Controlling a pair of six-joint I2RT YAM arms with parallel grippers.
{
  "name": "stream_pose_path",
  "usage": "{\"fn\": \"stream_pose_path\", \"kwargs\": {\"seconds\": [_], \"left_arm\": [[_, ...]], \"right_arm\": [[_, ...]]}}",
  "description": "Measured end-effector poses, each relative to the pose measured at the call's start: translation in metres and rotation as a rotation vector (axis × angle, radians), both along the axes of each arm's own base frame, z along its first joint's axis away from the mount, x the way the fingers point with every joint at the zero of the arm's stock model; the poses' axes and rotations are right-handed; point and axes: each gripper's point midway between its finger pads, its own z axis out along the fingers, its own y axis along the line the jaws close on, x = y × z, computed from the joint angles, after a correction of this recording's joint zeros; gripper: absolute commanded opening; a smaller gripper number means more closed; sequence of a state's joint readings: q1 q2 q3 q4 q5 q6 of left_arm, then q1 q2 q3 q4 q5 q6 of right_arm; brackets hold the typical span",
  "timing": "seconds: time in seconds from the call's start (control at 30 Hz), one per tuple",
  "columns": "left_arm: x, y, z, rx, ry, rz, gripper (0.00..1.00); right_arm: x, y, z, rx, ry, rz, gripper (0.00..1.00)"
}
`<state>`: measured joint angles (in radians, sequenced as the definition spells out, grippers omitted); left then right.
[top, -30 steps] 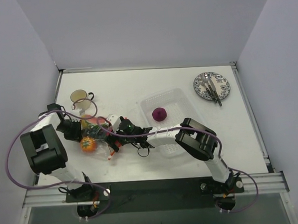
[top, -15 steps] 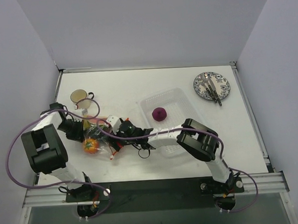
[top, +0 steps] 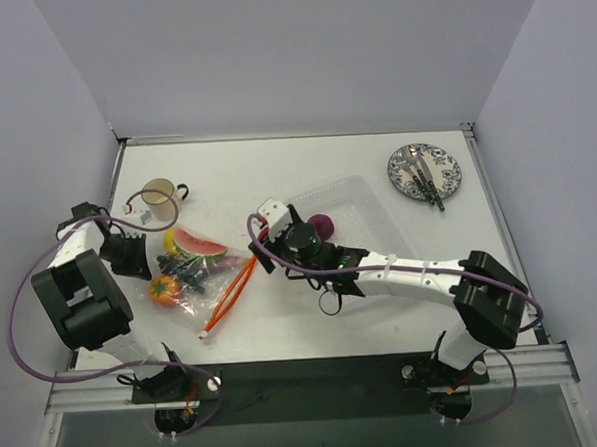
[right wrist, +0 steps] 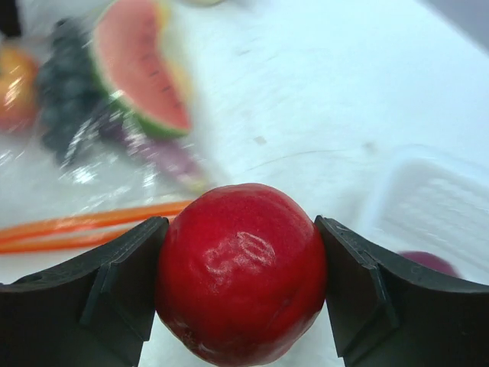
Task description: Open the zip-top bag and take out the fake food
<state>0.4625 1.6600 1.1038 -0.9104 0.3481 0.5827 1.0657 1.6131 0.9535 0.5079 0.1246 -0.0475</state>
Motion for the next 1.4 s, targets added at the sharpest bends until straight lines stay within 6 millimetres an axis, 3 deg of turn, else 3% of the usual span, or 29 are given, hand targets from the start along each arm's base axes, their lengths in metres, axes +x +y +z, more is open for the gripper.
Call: {"fn": "stream_pose_path", "kwargs": {"seconds": [0.07,0.13,0.2,0.23,0.27,0.3,0.37,0.4,0.5,0.7,0.87,1.0,1.07,1.2,1.33,1.4], "left_arm": [[0.001,-0.005,0.0,-0.002,0.003,-0.015,0.0],[0.002,-0.011,0.001,-0.001,0.002,-0.036,0.0],[0.003,-0.019,0.003,-0.001,-0.001,-0.056,0.0],[0.003,-0.024,0.003,-0.002,-0.001,-0.066,0.0],[0.002,-0.028,0.003,-0.003,0.001,-0.074,0.0],[0.001,-0.031,0.002,-0.005,0.004,-0.08,0.0],[-0.001,-0.037,0.0,-0.01,0.014,-0.091,0.0],[-0.003,-0.039,-0.002,-0.011,0.019,-0.094,0.0],[-0.01,-0.042,-0.008,-0.017,0.041,-0.09,0.0],[-0.023,-0.04,-0.023,0.005,0.075,-0.087,0.0],[-0.032,-0.035,-0.035,0.042,0.097,-0.086,0.0],[-0.031,-0.032,-0.036,0.064,0.091,-0.084,0.0],[-0.031,-0.031,-0.036,0.069,0.091,-0.083,0.0],[-0.031,-0.03,-0.036,0.073,0.091,-0.083,0.0],[-0.031,-0.03,-0.036,0.076,0.091,-0.085,0.0],[-0.03,-0.03,-0.035,0.077,0.091,-0.086,0.0]], "right_arm": [[0.025,-0.029,0.026,0.033,-0.055,-0.139,0.23],[0.051,-0.063,0.036,0.034,-0.084,-0.307,0.22],[0.072,-0.1,0.032,-0.001,-0.091,-0.477,0.21],[0.081,-0.119,0.023,-0.035,-0.081,-0.559,0.25],[0.088,-0.141,0.011,-0.082,-0.063,-0.646,0.34],[0.091,-0.154,0.001,-0.116,-0.051,-0.696,0.57],[0.093,-0.178,-0.019,-0.198,-0.028,-0.782,0.75],[0.092,-0.187,-0.029,-0.239,-0.016,-0.81,0.92],[0.085,-0.196,-0.042,-0.309,-0.001,-0.828,1.0],[0.074,-0.171,-0.011,-0.312,-0.107,-0.743,1.0],[0.046,-0.118,0.027,-0.254,-0.217,-0.551,0.93],[0.013,-0.076,0.037,-0.16,-0.222,-0.338,0.85],[0.004,-0.063,0.031,-0.135,-0.203,-0.258,0.81],[-0.004,-0.039,-0.001,-0.147,-0.149,-0.146,0.78],[-0.013,-0.021,-0.057,-0.215,-0.063,-0.054,0.77],[-0.017,-0.011,-0.076,-0.233,-0.028,-0.015,0.77]]}}
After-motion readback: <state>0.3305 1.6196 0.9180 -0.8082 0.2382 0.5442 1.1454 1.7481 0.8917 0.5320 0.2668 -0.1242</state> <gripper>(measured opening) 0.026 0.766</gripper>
